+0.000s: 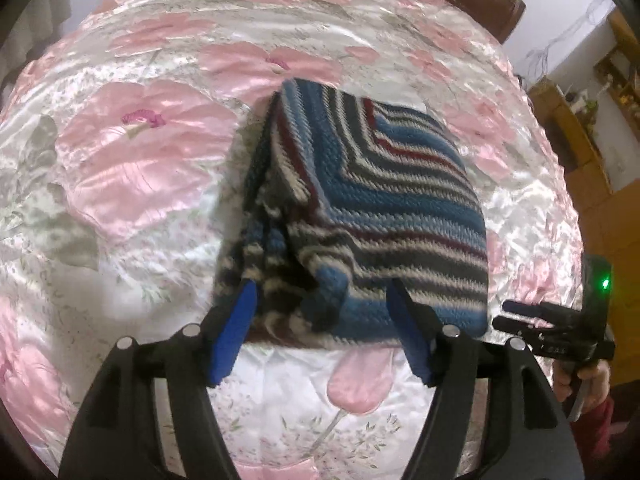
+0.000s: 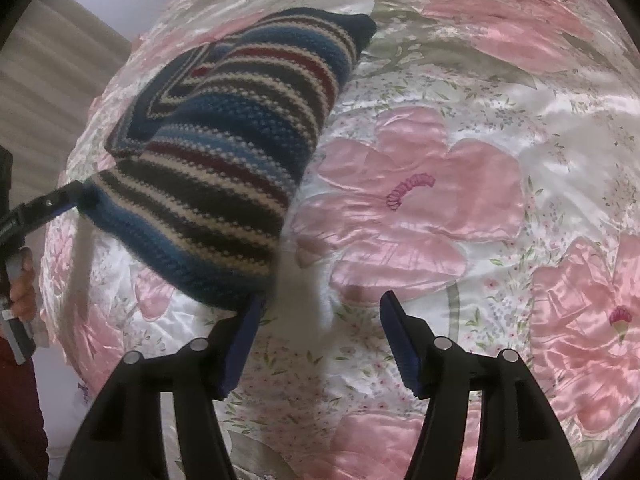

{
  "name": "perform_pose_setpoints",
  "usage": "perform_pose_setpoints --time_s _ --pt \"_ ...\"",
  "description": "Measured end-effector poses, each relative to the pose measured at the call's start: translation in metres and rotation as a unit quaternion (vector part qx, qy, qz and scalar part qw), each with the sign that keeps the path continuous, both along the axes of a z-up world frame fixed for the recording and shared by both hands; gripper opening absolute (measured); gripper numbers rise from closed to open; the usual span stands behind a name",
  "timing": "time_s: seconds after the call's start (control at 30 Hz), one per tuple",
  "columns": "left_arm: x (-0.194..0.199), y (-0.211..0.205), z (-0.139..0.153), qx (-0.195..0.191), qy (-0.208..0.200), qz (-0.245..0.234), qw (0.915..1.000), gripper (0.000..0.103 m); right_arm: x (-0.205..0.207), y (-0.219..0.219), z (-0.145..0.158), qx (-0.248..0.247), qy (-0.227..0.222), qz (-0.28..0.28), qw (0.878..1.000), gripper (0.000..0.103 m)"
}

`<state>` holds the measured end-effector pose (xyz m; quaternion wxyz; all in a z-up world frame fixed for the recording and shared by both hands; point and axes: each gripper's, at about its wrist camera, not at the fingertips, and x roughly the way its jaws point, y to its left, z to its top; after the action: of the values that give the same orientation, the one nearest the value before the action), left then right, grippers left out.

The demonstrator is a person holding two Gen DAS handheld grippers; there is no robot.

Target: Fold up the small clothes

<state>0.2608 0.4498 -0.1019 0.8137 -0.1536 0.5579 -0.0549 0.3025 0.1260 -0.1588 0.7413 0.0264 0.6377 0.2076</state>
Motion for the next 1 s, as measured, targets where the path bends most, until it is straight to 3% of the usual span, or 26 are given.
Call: perform_pose_setpoints --time_s 0.1,0.17,0.23,0.43,0.5,0.67,1.0 --pt "0.005 -0.008 -0.011 0.023 0.013 -0.012 0.9996 0.057 -0.002 0.003 0.001 -0.003 0.0 0.003 1.0 0.063" --pt "0.007 -0.007 -0.022 0.022 0.031 -0.01 0.9992 0.017 -0.001 0.003 0.001 -0.004 0.001 0.0 1.0 0.063" --pt "0.005 -0.001 -0.026 -0.001 0.033 0.0 0.9995 0.012 0.0 0.002 0.001 -0.004 0.003 -0.003 1.0 0.063" --pt "-0.009 0.025 0.002 -0.011 -0.017 0.008 0.9998 0.01 0.0 0.004 0.0 -0.002 0.002 0.004 1.0 0.063" --pt "-0.01 0.03 -0.002 -0.006 -0.011 0.008 0.9999 0.01 0.0 0.005 -0.001 0.0 0.002 0.006 1.0 0.063" --pt "-0.003 0.027 -0.05 0.015 0.033 0.004 0.9993 0.011 0.001 0.009 -0.005 0.012 0.012 0.002 1.0 0.063" --pt "-0.001 0.031 -0.05 0.004 0.03 -0.002 0.9995 0.012 0.008 0.025 -0.005 0.045 0.03 -0.01 0.998 0.063"
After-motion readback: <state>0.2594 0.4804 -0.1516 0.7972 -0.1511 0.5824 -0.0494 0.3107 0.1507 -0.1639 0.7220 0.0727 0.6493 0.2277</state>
